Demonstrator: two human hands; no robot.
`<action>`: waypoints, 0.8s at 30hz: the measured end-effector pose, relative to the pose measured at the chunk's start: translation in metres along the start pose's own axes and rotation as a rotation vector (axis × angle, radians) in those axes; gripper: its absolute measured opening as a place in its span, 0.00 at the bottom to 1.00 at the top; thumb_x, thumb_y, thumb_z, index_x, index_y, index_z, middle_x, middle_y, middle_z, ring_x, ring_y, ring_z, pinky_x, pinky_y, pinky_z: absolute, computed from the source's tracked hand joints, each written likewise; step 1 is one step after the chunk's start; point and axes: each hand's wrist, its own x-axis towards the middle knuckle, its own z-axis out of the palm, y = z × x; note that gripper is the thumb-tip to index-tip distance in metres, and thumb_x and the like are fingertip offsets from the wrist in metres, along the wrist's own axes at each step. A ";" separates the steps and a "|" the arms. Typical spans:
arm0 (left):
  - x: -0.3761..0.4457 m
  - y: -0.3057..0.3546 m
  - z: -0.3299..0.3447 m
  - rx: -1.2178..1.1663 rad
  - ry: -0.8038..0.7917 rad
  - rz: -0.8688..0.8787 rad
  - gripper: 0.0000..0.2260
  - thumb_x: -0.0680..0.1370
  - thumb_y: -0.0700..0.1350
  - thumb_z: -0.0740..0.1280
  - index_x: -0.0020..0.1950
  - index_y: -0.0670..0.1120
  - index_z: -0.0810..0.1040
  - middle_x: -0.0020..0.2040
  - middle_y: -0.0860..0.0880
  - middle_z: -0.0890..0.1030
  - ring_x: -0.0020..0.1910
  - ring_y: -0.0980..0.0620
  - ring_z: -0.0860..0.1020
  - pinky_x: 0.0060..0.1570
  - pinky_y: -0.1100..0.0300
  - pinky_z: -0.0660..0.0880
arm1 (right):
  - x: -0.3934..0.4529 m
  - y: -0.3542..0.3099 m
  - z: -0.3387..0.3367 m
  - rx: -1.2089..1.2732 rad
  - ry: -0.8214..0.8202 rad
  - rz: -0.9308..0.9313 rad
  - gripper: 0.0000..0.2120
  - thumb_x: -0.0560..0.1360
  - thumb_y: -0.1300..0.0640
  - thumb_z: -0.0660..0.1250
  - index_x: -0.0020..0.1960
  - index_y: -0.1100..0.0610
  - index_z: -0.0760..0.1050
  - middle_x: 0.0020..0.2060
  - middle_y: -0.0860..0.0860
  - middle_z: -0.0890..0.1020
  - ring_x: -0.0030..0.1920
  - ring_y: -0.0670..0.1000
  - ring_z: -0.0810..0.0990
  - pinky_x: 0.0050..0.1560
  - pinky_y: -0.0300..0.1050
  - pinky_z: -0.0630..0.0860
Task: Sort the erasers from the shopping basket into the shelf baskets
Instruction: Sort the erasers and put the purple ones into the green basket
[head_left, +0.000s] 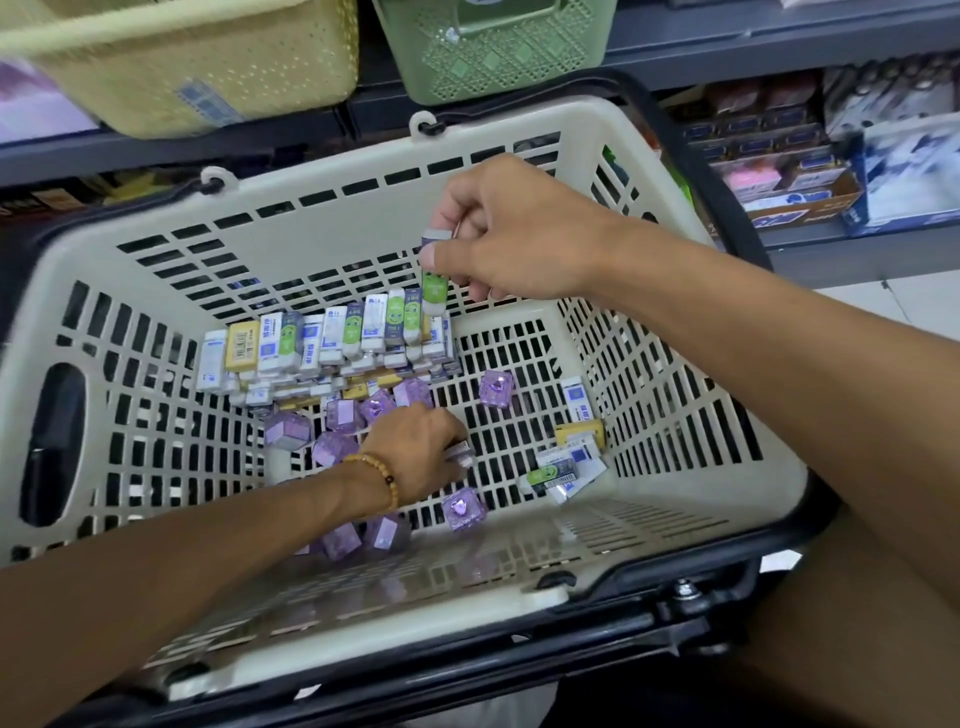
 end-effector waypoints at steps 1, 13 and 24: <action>0.003 0.001 -0.003 -0.120 -0.017 -0.001 0.11 0.76 0.51 0.70 0.54 0.46 0.82 0.46 0.47 0.85 0.44 0.49 0.82 0.47 0.54 0.80 | 0.000 0.000 -0.001 0.003 0.004 -0.002 0.10 0.77 0.56 0.70 0.52 0.63 0.78 0.35 0.56 0.82 0.34 0.50 0.81 0.40 0.48 0.80; 0.063 0.074 -0.009 -0.332 0.083 0.383 0.14 0.82 0.45 0.60 0.67 0.44 0.70 0.60 0.44 0.72 0.59 0.48 0.70 0.60 0.48 0.71 | -0.004 0.005 -0.012 -0.021 0.048 0.003 0.10 0.76 0.56 0.69 0.52 0.63 0.77 0.34 0.54 0.80 0.37 0.53 0.84 0.38 0.44 0.78; 0.068 0.047 0.022 0.185 0.173 0.614 0.47 0.69 0.76 0.55 0.75 0.42 0.56 0.74 0.41 0.63 0.73 0.43 0.60 0.70 0.47 0.62 | -0.005 0.007 -0.018 -0.028 0.058 0.001 0.11 0.77 0.56 0.69 0.53 0.63 0.78 0.31 0.48 0.78 0.38 0.51 0.85 0.34 0.39 0.76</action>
